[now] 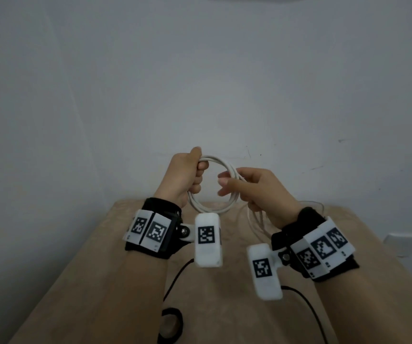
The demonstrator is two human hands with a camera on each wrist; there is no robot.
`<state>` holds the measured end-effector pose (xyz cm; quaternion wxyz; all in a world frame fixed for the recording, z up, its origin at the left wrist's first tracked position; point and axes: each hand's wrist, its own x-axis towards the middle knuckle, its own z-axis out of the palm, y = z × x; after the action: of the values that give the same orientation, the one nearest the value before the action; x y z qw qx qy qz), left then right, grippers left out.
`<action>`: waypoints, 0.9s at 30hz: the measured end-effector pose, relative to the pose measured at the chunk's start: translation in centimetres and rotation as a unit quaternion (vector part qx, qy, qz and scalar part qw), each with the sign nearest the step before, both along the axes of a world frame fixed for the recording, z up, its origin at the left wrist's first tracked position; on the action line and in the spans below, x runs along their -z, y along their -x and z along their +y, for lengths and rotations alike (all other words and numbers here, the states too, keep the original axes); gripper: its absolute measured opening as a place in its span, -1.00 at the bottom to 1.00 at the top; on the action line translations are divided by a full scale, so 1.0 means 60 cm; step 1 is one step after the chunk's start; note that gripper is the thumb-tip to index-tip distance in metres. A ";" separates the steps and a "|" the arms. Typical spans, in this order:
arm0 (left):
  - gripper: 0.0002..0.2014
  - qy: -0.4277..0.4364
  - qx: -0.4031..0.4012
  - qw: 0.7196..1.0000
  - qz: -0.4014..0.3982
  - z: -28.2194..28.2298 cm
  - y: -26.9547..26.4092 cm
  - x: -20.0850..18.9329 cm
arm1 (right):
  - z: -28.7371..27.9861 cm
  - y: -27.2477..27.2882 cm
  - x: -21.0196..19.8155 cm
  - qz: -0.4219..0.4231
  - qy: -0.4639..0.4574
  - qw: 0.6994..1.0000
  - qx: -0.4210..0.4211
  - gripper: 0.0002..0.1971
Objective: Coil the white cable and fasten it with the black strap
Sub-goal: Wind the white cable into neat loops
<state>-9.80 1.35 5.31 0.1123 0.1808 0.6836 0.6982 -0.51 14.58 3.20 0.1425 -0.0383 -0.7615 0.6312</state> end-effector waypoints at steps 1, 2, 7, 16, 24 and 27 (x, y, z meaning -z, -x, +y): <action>-0.57 0.004 -0.008 1.000 0.006 0.002 -0.001 0.001 | 0.001 0.002 0.001 0.014 0.016 1.000 0.016 -0.79; -0.58 0.005 -0.016 1.000 0.012 0.002 -0.002 0.002 | 0.004 0.003 0.002 0.029 0.037 0.999 0.025 -0.83; -0.53 0.004 -0.025 0.999 0.048 -0.002 0.004 0.004 | 0.007 0.010 0.004 0.092 0.171 0.981 0.026 -0.76; -0.52 -0.025 0.087 0.996 -0.012 -0.006 0.013 0.013 | 0.012 0.019 0.015 0.135 0.166 0.976 0.033 -0.71; -0.57 -0.044 0.205 0.972 -0.106 0.003 0.006 0.023 | 0.018 0.023 0.018 0.168 0.128 0.976 0.047 -0.76; -0.55 -0.019 0.223 0.969 -0.109 -0.001 0.006 0.028 | 0.019 0.025 0.023 0.150 0.094 0.983 0.051 -0.75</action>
<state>-10.18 1.29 3.64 0.3353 0.2534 0.5962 0.6840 -2.01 15.71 1.83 0.2830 0.0050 -0.6659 0.6902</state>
